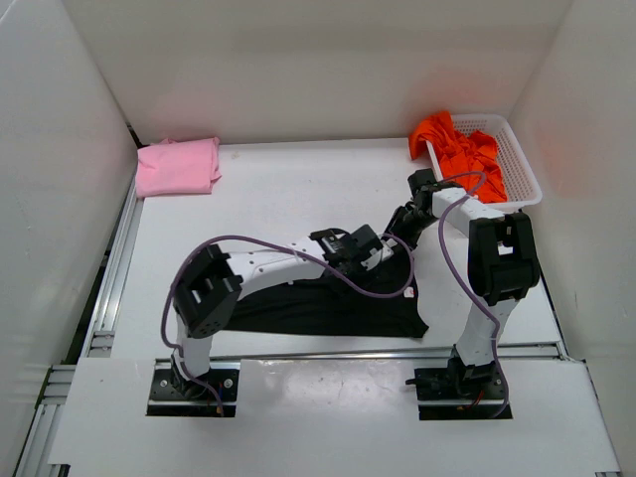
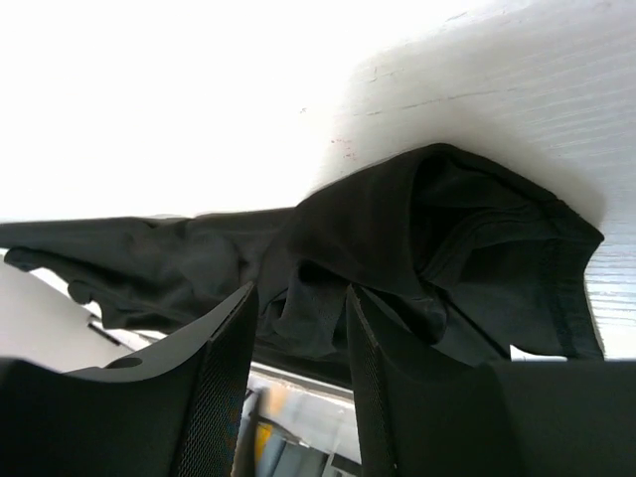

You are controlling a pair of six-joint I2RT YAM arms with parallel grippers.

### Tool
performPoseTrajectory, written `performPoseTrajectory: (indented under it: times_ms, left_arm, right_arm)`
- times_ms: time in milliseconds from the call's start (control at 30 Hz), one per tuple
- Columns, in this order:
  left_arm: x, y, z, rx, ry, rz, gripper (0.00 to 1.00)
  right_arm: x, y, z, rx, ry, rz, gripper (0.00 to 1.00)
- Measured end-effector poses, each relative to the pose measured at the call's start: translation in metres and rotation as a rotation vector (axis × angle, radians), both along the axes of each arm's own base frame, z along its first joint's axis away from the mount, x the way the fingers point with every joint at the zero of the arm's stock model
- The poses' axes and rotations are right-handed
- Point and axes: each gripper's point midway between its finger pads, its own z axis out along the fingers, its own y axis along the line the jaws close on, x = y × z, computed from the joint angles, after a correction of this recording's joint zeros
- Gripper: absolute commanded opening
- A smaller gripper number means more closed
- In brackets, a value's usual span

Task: Fold and stack the t-shirts
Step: Fold the other side of the tshirt into a rectangle

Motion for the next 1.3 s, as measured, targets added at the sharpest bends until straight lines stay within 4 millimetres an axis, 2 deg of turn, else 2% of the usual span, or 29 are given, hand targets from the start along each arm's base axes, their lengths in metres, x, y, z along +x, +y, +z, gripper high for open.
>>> performPoseTrajectory:
  times_ms: [100, 200, 267, 333, 533, 600, 667, 733, 800, 833, 933, 967, 1067, 1167, 1233, 1267, 1300]
  left_arm:
    - [-0.007, -0.026, -0.011, -0.012, 0.039, -0.045, 0.78]
    - [-0.013, -0.040, -0.016, -0.026, 0.059, -0.071, 0.74]
    - [-0.014, -0.044, -0.017, -0.029, 0.060, -0.078, 0.70]
    - [-0.017, -0.045, -0.019, -0.025, 0.063, -0.081, 0.59]
    - [-0.018, -0.044, -0.032, -0.001, 0.065, -0.084, 0.59]
    - [-0.018, -0.042, -0.034, 0.008, 0.064, -0.083, 0.64]
    - [-0.017, -0.041, -0.037, 0.015, 0.061, -0.082, 0.78]
    - [-0.017, -0.041, -0.040, 0.023, 0.061, -0.081, 0.78]
    - [-0.017, -0.040, -0.043, 0.033, 0.056, -0.078, 0.74]
    - [-0.016, -0.041, -0.044, 0.037, 0.052, -0.078, 0.68]
    - [-0.013, -0.040, -0.045, 0.045, 0.034, -0.073, 0.58]
    - [-0.012, -0.040, -0.045, 0.044, 0.028, -0.071, 0.45]
    - [-0.008, -0.042, -0.044, 0.039, 0.008, -0.063, 0.30]
    - [-0.006, -0.042, -0.043, 0.042, -0.004, -0.061, 0.30]
    - [-0.004, -0.041, -0.043, 0.046, -0.014, -0.058, 0.58]
    - [-0.003, -0.041, -0.042, 0.050, -0.018, -0.063, 0.67]
    - [-0.003, -0.041, -0.042, 0.050, -0.020, -0.060, 0.72]
  right_arm:
    - [-0.003, 0.002, 0.001, 0.018, 0.009, 0.007, 0.46]
    - [-0.005, 0.006, 0.003, 0.042, 0.011, 0.020, 0.46]
    - [-0.008, 0.007, 0.002, 0.051, 0.018, 0.026, 0.46]
    - [-0.014, 0.007, -0.001, 0.056, 0.038, 0.029, 0.46]
    - [-0.031, 0.004, -0.012, 0.056, 0.085, 0.031, 0.46]
    - [-0.037, 0.003, -0.016, 0.053, 0.102, 0.026, 0.46]
    - [-0.043, 0.002, -0.019, 0.051, 0.120, 0.016, 0.44]
    - [-0.044, 0.003, -0.020, 0.053, 0.123, 0.012, 0.42]
    - [-0.040, 0.005, -0.020, 0.059, 0.112, 0.006, 0.41]
    - [-0.039, 0.006, -0.019, 0.061, 0.107, 0.004, 0.41]
    - [-0.036, 0.007, -0.020, 0.063, 0.098, -0.007, 0.41]
    - [-0.035, 0.008, -0.020, 0.061, 0.096, -0.011, 0.41]
    - [-0.032, 0.008, -0.020, 0.060, 0.090, -0.020, 0.38]
    - [-0.029, 0.009, -0.020, 0.064, 0.081, -0.030, 0.37]
    - [-0.028, 0.010, -0.020, 0.066, 0.079, -0.034, 0.37]
    - [-0.028, 0.010, -0.020, 0.066, 0.079, -0.035, 0.37]
    - [-0.028, 0.010, -0.019, 0.067, 0.078, -0.036, 0.37]
